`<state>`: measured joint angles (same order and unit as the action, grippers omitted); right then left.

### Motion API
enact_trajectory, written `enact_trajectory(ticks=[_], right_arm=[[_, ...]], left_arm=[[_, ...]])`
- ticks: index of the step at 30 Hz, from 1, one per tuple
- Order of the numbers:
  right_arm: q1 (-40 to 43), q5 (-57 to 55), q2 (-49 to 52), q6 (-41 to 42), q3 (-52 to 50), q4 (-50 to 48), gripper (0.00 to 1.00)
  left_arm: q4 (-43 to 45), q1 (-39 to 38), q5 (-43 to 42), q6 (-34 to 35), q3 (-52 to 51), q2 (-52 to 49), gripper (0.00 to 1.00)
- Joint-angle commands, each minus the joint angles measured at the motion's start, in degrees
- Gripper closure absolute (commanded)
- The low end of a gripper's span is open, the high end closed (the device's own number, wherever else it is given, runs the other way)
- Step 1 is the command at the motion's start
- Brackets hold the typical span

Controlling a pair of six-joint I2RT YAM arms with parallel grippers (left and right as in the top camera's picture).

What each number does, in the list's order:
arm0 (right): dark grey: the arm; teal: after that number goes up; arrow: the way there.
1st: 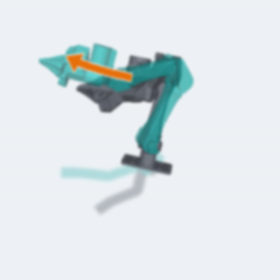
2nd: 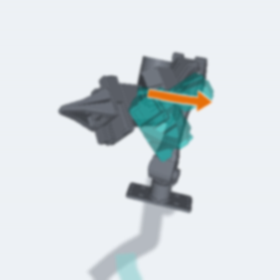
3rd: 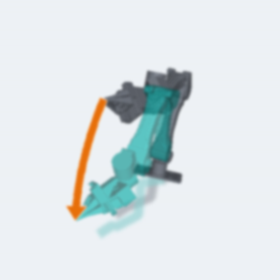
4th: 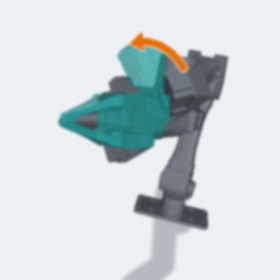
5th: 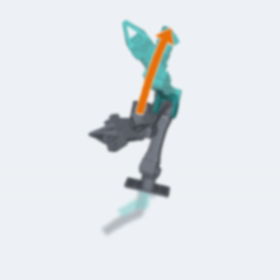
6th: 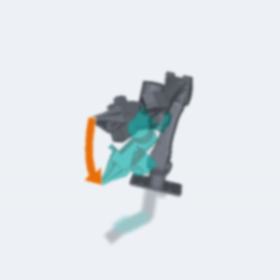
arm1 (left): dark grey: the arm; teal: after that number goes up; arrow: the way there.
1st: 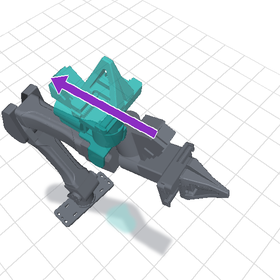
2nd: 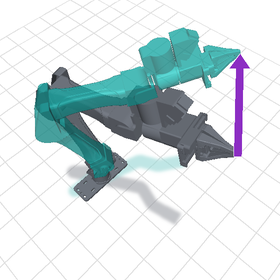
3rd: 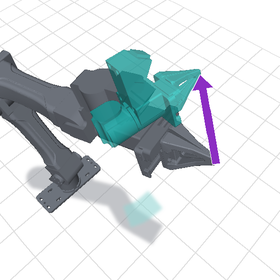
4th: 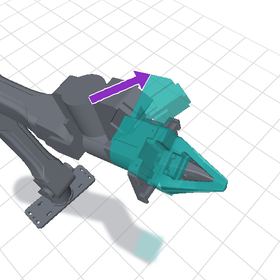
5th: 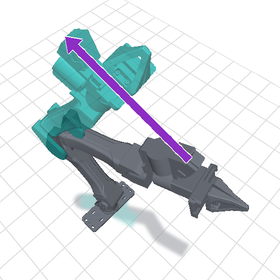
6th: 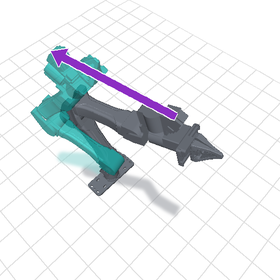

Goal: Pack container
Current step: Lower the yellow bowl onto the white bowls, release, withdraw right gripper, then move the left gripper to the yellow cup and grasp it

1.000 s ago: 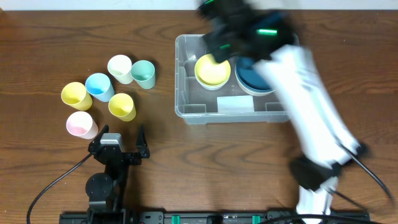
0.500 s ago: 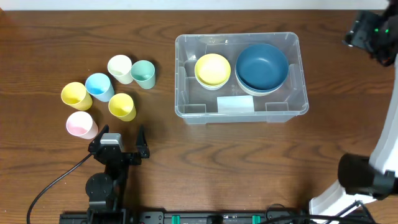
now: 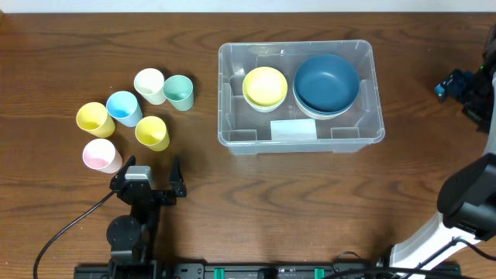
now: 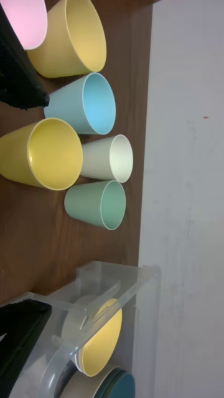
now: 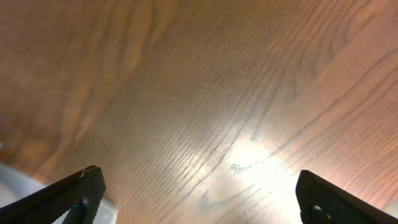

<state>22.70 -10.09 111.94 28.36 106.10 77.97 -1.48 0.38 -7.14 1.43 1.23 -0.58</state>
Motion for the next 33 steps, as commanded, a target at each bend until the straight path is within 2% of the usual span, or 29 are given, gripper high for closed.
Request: enact_trajectory(ticks=[1, 6, 9, 12, 16, 22, 26, 33], right_arm=[[1.64, -0.94, -0.26, 1.40, -2.95, -2.99, 0.01], [3.34, -0.81, -0.26, 1.40, -6.10, -5.33, 0.01], [3.39, -0.83, -0.26, 1.40, -6.71, -5.35, 0.01], [3.39, -0.83, -0.26, 1.40, -6.80, -5.33, 0.01], [3.39, -0.83, -0.26, 1.40, -6.80, -5.35, 0.01], [3.39, -0.83, -0.26, 1.40, -6.80, -5.33, 0.01], [3.39, -0.83, -0.26, 1.40, -6.80, -5.33, 0.01], [3.39, -0.83, -0.26, 1.40, -6.80, -5.33, 0.01]], left_arm=[[-1.90, 0.31, -1.05, -0.33, -1.01, 0.35, 0.02], [-1.42, 0.31, -1.29, 0.17, -1.01, 0.35, 0.02], [-1.36, 0.31, -5.81, 3.76, -0.59, 0.35, 0.02], [-6.14, 0.31, -10.01, 3.76, 2.51, -0.15, 0.02], [-14.84, 0.31, -11.56, 3.67, 10.71, -3.61, 0.02], [-27.19, 0.31, -11.50, 2.64, 29.00, -16.26, 0.02], [-36.76, 0.31, -11.50, 1.79, 41.79, -28.63, 0.02], [-52.61, 0.31, -11.69, -1.46, 56.48, -49.18, 0.02]])
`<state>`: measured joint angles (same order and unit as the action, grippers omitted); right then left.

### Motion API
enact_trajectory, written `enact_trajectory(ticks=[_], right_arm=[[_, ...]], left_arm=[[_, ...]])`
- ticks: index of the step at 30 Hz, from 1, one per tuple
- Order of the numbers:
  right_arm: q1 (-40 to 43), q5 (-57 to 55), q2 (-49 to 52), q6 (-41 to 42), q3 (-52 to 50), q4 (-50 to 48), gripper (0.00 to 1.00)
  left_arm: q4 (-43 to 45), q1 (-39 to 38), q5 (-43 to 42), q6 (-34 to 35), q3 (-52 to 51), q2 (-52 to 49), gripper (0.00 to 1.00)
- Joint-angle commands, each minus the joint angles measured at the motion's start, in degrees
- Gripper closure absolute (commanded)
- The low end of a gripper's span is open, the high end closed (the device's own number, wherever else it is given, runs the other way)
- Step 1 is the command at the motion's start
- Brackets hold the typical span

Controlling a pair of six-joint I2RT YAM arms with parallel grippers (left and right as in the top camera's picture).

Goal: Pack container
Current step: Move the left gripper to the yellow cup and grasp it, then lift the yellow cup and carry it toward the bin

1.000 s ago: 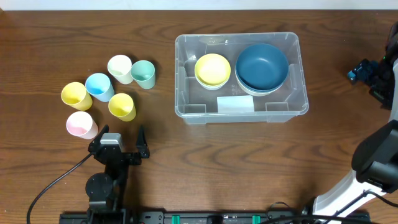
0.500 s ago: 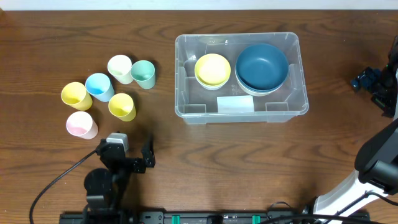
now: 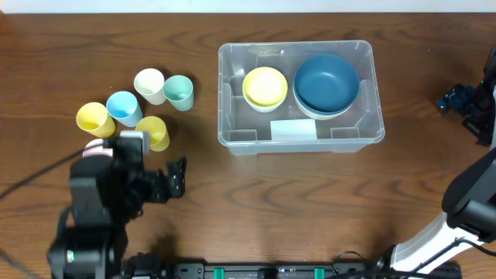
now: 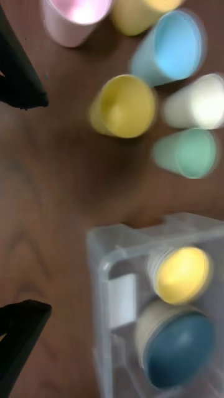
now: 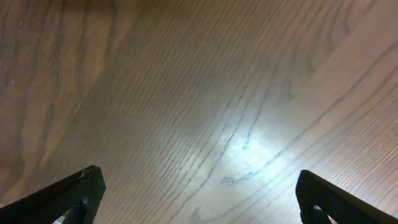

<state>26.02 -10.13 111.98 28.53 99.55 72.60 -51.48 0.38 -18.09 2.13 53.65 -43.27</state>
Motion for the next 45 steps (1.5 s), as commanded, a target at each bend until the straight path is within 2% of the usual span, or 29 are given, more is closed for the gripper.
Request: enact_trajectory(ticks=[1, 5, 9, 15, 18, 21, 24, 34, 38, 45], right_arm=[[0.07, -0.79, -0.31, 1.22, -0.24, 0.04, 0.01], [0.04, -0.79, -0.31, 1.22, -0.24, 0.02, 0.01], [0.07, -0.79, -0.31, 1.22, -0.24, 0.04, 0.01], [0.07, -0.79, -0.31, 1.22, -0.24, 0.02, 0.01], [0.07, -0.79, -0.31, 1.22, -0.24, 0.02, 0.01], [0.07, -0.79, -0.31, 1.22, -0.24, 0.04, 0.01], [0.07, -0.79, -0.31, 1.22, -0.24, 0.02, 0.01], [0.07, -0.79, -0.31, 1.22, -0.24, 0.02, 0.01], [0.07, -0.79, -0.31, 1.22, -0.24, 0.02, 0.01], [0.07, -0.79, -0.31, 1.22, -0.24, 0.02, 0.01]], left_arm=[[-3.37, 0.31, -0.79, -2.12, 5.09, -8.96, 0.02], [-2.45, 0.31, -4.90, -2.12, 6.32, -16.15, 0.02], [2.95, 0.31, -6.19, -1.88, 6.32, -21.24, 0.02], [12.72, 0.31, -7.32, -1.90, 6.34, -22.95, 0.02], [14.03, 0.37, -5.53, -1.46, 6.34, -22.97, 0.01], [12.11, 0.90, 4.57, 7.61, 6.34, -23.17, 0.03], [8.63, 2.14, 14.86, 19.58, 6.32, -23.76, 0.14], [11.10, 4.44, 19.71, 35.21, 6.32, -31.17, 0.15], [12.39, 4.72, 20.76, 36.76, 6.32, -35.63, 0.25], [11.74, 6.91, 21.84, 36.50, 6.32, -40.09, 0.29]])
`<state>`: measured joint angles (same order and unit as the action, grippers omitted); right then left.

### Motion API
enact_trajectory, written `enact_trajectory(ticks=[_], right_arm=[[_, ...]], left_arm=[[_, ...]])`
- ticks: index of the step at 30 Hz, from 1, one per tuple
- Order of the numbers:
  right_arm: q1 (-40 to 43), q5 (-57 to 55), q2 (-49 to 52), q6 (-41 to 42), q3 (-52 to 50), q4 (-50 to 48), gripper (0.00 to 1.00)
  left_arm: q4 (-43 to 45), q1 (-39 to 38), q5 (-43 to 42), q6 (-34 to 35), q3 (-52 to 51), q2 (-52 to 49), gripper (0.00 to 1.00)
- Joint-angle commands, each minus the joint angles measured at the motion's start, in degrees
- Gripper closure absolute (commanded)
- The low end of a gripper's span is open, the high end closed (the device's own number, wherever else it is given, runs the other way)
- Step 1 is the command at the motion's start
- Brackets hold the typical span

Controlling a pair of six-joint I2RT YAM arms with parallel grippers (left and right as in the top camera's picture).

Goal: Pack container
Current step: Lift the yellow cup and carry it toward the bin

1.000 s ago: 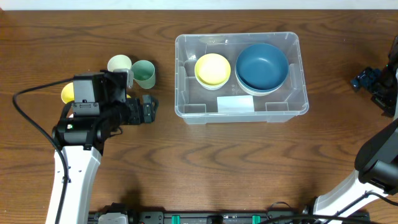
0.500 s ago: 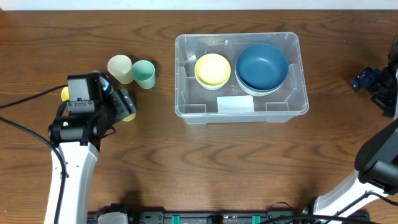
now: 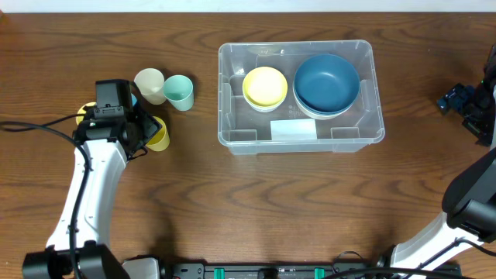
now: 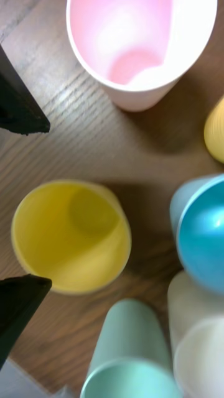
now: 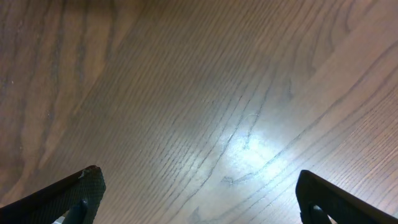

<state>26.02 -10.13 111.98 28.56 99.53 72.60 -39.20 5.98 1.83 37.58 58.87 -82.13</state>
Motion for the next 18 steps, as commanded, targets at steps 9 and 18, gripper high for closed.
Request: enact_trajectory(ticks=[9, 18], right_arm=[[0.07, -0.79, -0.31, 1.20, -0.22, 0.02, 0.01], [0.07, -0.79, -0.31, 1.20, -0.22, 0.02, 0.01]], left_arm=[[-2.73, 2.64, 1.88, -4.52, 0.98, -5.11, 0.41], [-2.12, 2.62, 1.81, -9.57, 0.98, -9.88, 0.54]])
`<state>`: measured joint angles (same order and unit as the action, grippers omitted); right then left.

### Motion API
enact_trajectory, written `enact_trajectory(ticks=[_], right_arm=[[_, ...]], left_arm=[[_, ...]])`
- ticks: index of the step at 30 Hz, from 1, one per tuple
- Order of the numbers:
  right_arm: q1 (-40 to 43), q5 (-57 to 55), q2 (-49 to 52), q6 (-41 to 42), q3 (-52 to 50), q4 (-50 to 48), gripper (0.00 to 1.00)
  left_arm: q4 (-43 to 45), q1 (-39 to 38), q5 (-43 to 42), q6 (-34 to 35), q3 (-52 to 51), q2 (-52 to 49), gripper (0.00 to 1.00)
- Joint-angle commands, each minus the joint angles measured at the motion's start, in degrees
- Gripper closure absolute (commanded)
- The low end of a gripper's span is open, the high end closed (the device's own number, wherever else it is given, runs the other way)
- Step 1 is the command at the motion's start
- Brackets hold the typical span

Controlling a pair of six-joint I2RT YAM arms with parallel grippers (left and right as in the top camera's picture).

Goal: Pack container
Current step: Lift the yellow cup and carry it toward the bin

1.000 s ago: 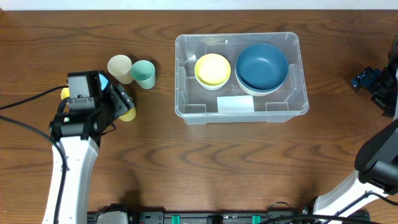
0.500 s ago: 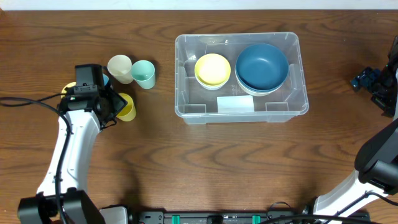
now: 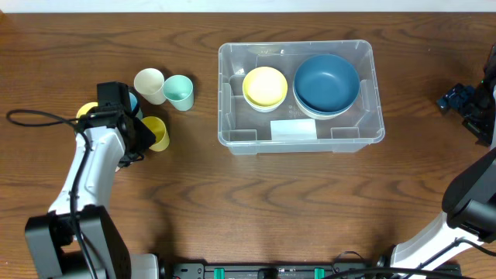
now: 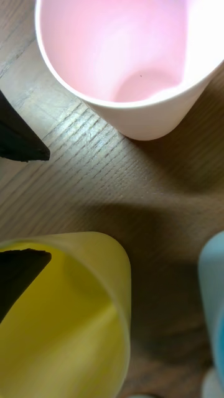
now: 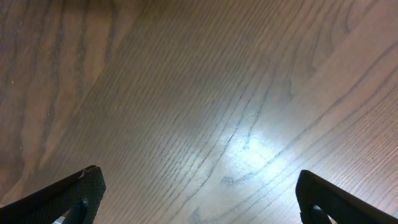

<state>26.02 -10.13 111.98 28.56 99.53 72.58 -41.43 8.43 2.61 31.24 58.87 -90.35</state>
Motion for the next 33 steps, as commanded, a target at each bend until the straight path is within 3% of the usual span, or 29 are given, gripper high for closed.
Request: enact_trajectory(ticks=[1, 3, 5, 12, 21, 27, 30, 33], right_arm=[[0.07, -0.79, -0.31, 1.20, -0.22, 0.04, 0.01], [0.07, -0.79, -0.31, 1.20, -0.22, 0.04, 0.01], [0.07, -0.79, -0.31, 1.20, -0.22, 0.04, 0.01], [0.07, -0.79, -0.31, 1.20, -0.22, 0.04, 0.01], [0.07, -0.79, -0.31, 1.20, -0.22, 0.04, 0.01], [0.07, -0.79, -0.31, 1.20, -0.22, 0.04, 0.01], [0.07, -0.79, -0.31, 1.20, -0.22, 0.04, 0.01], [0.07, -0.79, -0.31, 1.20, -0.22, 0.04, 0.01]], left_arm=[[0.22, 0.17, 1.03, -3.61, 0.98, -2.62, 0.54], [0.63, 0.17, 1.03, -3.61, 0.98, -4.15, 0.54], [1.11, 0.17, 1.03, -3.63, 0.98, -5.68, 0.61], [1.49, 0.17, 0.83, -3.85, 1.01, -6.82, 0.93], [1.36, 0.13, -8.98, -10.12, 1.31, -0.50, 0.94], [1.22, -0.70, -22.58, -16.02, 2.54, 11.65, 0.94], [1.75, -2.38, -28.28, -16.35, 3.41, 18.97, 0.94], [5.03, -6.16, -29.16, -12.13, 3.67, 25.51, 0.94]])
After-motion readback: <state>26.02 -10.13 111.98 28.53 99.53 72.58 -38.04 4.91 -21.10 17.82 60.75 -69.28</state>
